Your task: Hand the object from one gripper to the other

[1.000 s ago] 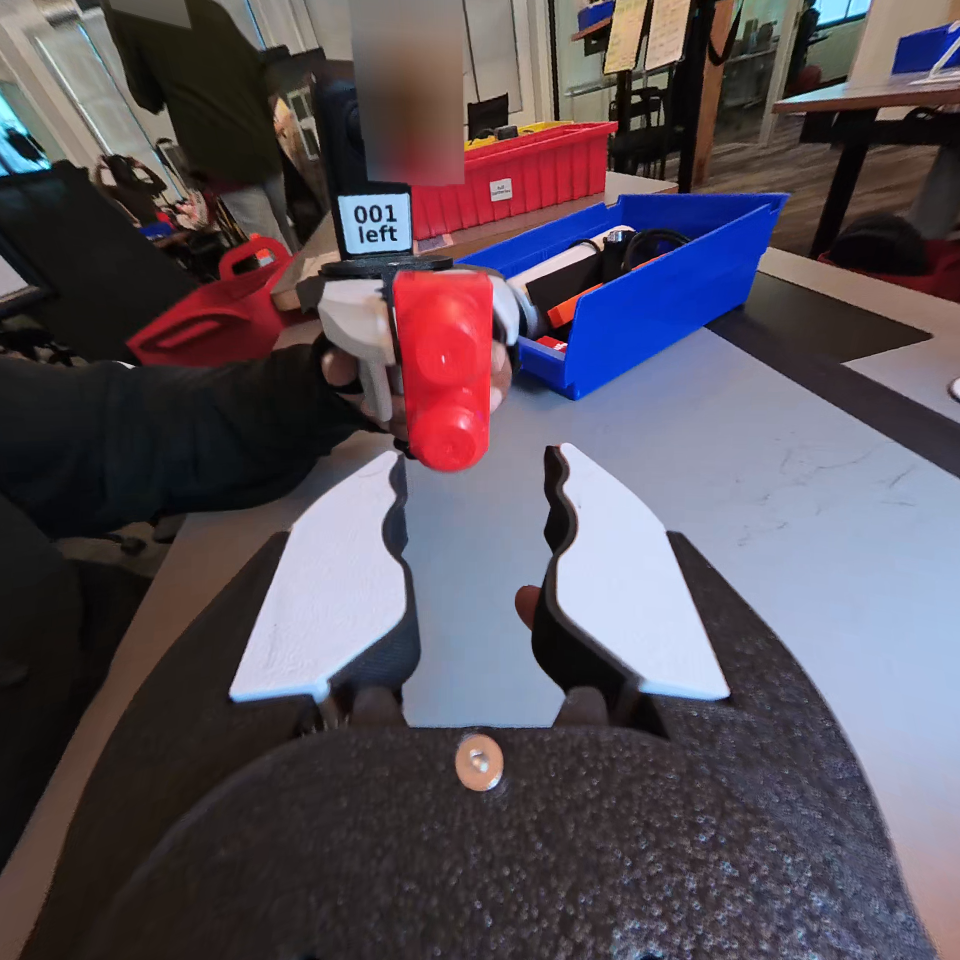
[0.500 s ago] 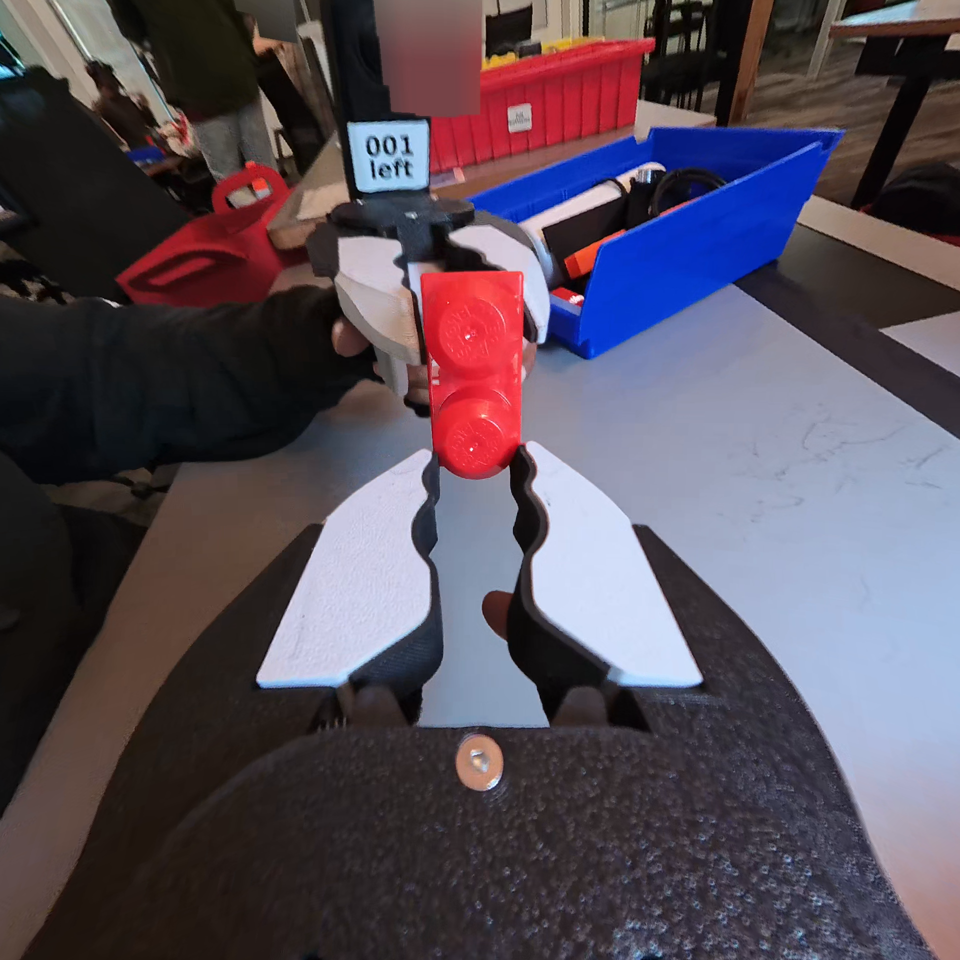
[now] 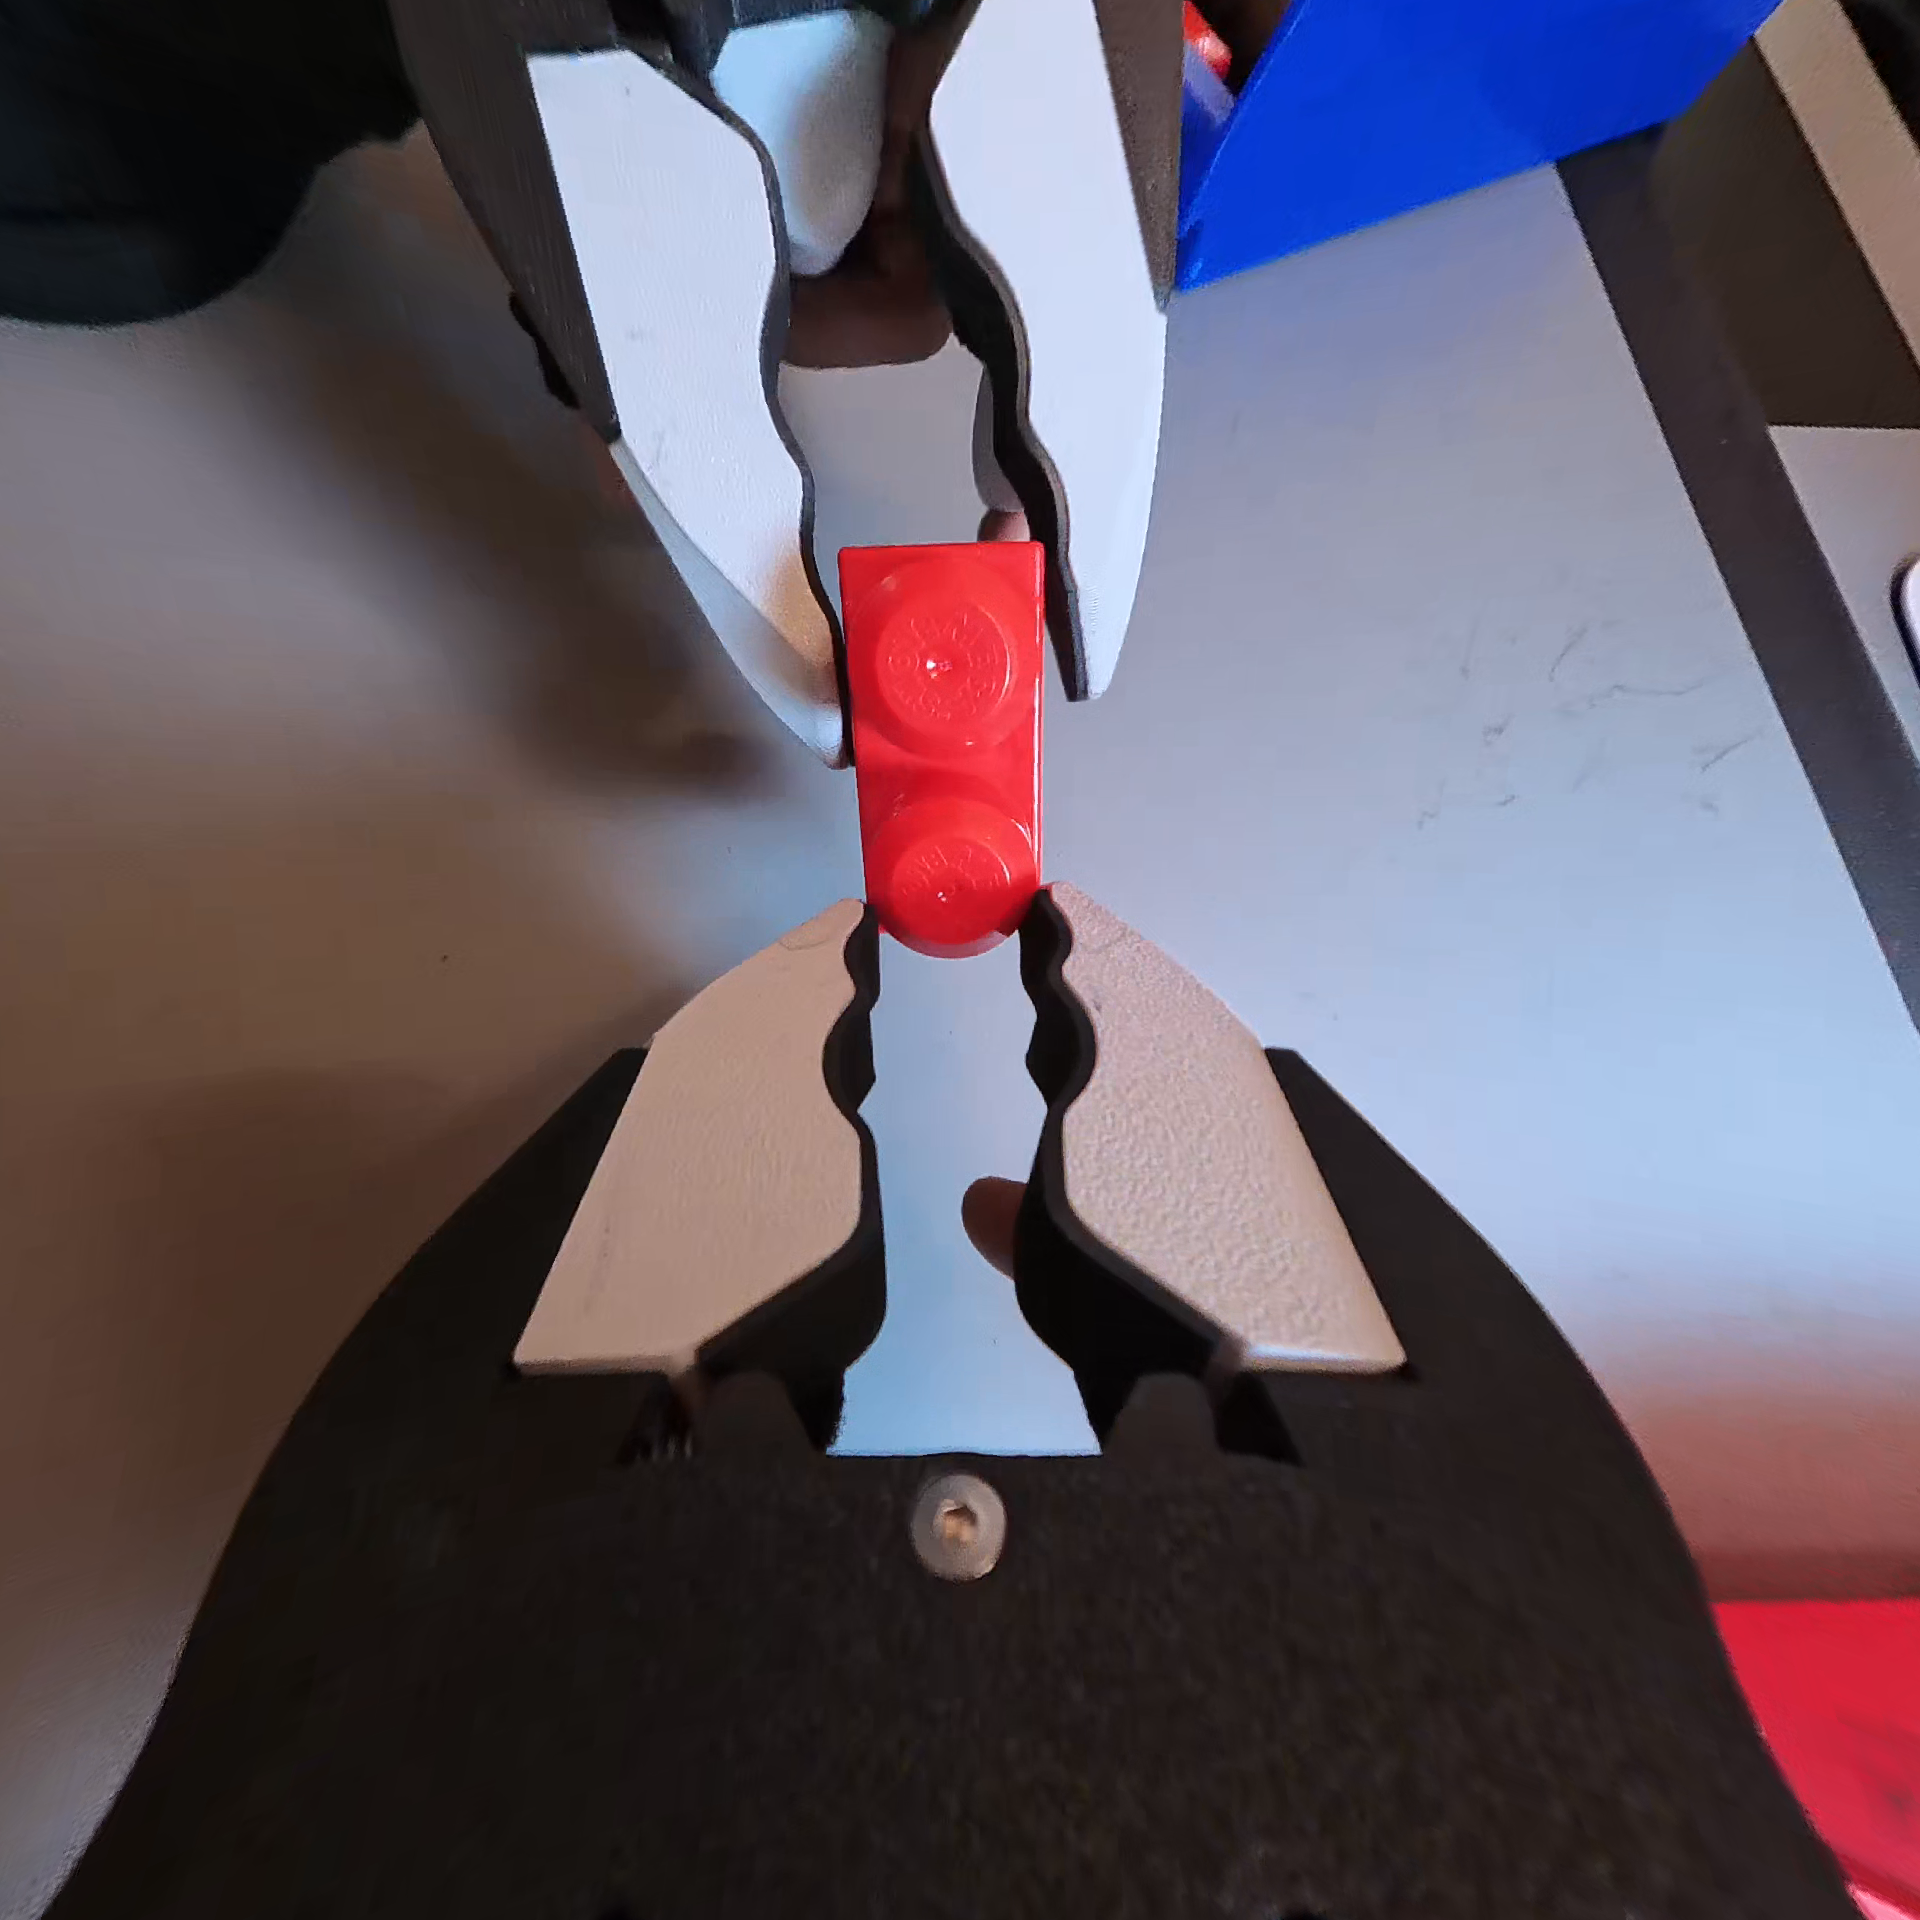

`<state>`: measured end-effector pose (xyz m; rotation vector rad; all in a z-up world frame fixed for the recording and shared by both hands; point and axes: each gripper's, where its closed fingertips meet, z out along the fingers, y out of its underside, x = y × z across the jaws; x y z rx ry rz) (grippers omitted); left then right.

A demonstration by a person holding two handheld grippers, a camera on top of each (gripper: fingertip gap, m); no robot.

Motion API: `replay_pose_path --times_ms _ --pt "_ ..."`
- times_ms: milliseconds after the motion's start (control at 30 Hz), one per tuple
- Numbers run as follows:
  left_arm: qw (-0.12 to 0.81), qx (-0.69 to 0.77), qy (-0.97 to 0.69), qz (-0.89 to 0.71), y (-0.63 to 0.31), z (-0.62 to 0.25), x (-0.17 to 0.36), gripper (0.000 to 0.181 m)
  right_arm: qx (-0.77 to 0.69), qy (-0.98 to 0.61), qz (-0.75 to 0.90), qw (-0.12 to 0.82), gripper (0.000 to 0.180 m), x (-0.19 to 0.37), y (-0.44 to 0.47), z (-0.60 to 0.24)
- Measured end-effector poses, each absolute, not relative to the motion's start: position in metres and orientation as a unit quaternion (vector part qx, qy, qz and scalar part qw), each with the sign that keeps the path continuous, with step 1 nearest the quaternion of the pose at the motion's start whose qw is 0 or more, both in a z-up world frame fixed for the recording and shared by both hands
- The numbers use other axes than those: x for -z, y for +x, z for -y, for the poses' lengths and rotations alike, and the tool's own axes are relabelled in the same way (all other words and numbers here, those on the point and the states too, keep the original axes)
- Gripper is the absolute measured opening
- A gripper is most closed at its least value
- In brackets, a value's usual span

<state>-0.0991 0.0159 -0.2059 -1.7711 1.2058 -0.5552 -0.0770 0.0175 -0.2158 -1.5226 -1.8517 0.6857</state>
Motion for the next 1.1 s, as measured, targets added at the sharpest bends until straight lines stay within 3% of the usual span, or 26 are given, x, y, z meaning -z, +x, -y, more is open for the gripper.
replay_pose_path --times_ms 167,267,367,500,833,1100 --pt "0.511 0.305 -0.684 -0.422 -0.103 -0.02 0.166 0.041 -0.402 -0.557 0.615 0.387 0.027 0.164 -0.083 -0.022" --pt "0.556 0.396 -0.64 -0.352 -0.111 -0.02 0.13 0.04 -0.476 -0.546 0.555 0.409 0.046 0.137 -0.082 -0.026" --pt "0.571 0.442 -0.614 -0.319 -0.112 -0.018 0.114 0.04 -0.518 -0.535 0.517 0.423 0.052 0.126 -0.086 -0.026" --pt "0.569 0.461 -0.604 -0.314 -0.101 -0.015 0.113 0.04 -0.55 -0.517 0.494 0.432 0.036 0.12 -0.096 -0.016" --pt "0.553 0.48 -0.607 -0.309 -0.098 -0.013 0.115 0.047 -0.601 -0.505 0.446 0.429 0.036 0.099 -0.088 -0.021" --pt "0.585 0.547 -0.546 -0.245 -0.095 -0.008 0.083 0.046 -0.661 -0.498 0.394 0.399 0.035 0.089 -0.086 -0.02"
